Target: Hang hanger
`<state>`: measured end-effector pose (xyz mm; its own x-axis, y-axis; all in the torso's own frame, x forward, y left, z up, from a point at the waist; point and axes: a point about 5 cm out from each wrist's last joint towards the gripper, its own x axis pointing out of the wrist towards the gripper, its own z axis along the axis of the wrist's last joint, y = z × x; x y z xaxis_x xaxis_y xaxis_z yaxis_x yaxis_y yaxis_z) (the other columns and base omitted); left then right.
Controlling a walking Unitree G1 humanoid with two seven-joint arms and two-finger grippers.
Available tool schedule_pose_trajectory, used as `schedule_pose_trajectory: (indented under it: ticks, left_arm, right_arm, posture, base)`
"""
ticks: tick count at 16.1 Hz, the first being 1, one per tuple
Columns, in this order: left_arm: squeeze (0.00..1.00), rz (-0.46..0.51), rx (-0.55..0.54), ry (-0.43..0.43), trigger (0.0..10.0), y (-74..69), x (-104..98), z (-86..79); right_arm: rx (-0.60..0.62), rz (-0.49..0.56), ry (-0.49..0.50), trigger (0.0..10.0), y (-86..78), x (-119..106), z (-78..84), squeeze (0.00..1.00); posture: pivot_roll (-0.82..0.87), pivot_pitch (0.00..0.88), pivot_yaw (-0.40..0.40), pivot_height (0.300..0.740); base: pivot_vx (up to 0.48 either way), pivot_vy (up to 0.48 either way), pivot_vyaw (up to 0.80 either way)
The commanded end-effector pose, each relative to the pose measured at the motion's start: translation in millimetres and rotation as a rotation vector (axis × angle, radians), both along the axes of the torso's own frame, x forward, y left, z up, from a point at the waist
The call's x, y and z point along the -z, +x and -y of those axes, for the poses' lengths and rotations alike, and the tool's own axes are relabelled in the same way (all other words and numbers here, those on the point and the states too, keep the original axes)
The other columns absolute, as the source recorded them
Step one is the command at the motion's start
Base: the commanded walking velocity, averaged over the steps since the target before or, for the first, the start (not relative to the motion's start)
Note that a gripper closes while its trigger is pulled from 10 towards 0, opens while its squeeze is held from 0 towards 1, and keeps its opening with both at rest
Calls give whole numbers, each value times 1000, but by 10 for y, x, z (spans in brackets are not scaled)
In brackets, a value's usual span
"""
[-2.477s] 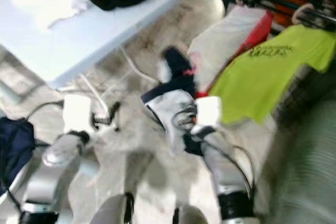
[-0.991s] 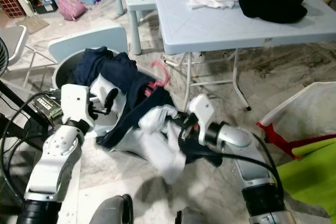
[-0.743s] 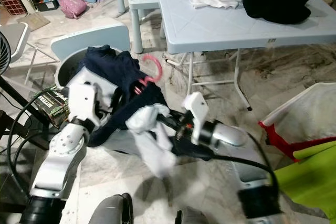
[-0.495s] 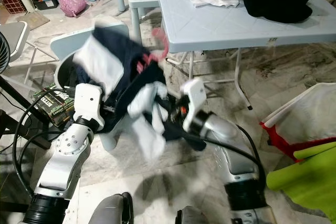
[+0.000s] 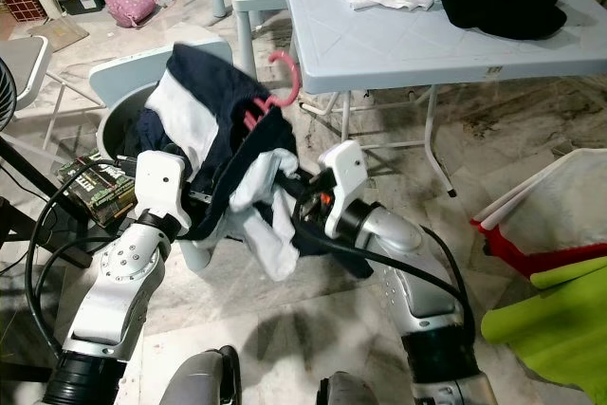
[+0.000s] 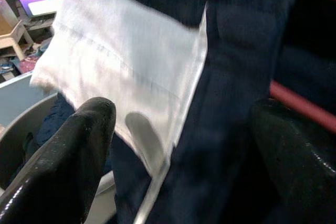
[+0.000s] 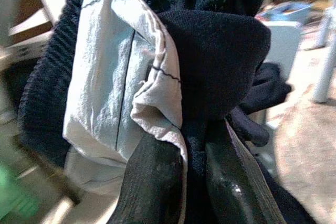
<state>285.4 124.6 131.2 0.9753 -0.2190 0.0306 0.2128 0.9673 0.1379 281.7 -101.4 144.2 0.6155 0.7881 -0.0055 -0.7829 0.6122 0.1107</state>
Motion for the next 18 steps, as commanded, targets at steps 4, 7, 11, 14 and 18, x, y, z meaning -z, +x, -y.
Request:
schedule_pose_trajectory:
  ticks: [4,7,11,14,18]
  left_arm:
    - [0,-9,0,23,10000,20,39,-14]
    - [0,-9,-14,28,10000,27,44,-47]
    - [0,-14,35,7,10000,5,49,45]
    - [0,-7,42,0,10000,3,30,70]
    - [0,0,18,8,10000,26,22,5]
  right_arm:
    - [-156,18,23,10000,-156,-104,-94,0]
    - [-163,16,-1,10000,-161,-94,-75,0]
    - [-19,73,-23,10000,64,-106,-153,0]
    - [-46,64,-12,10000,68,-98,-258,0]
    - [-161,14,-55,10000,-75,37,-265,0]
  posture:
    - [-12,128,-16,740]
    - [-11,130,-14,740]
    - [-10,128,-10,740]
    - [-5,128,-12,740]
    - [-2,128,-15,740]
  base:
    - [0,0,0]
    - [0,0,0]
    - [0,0,0]
    - [0,0,0]
    - [0,0,0]
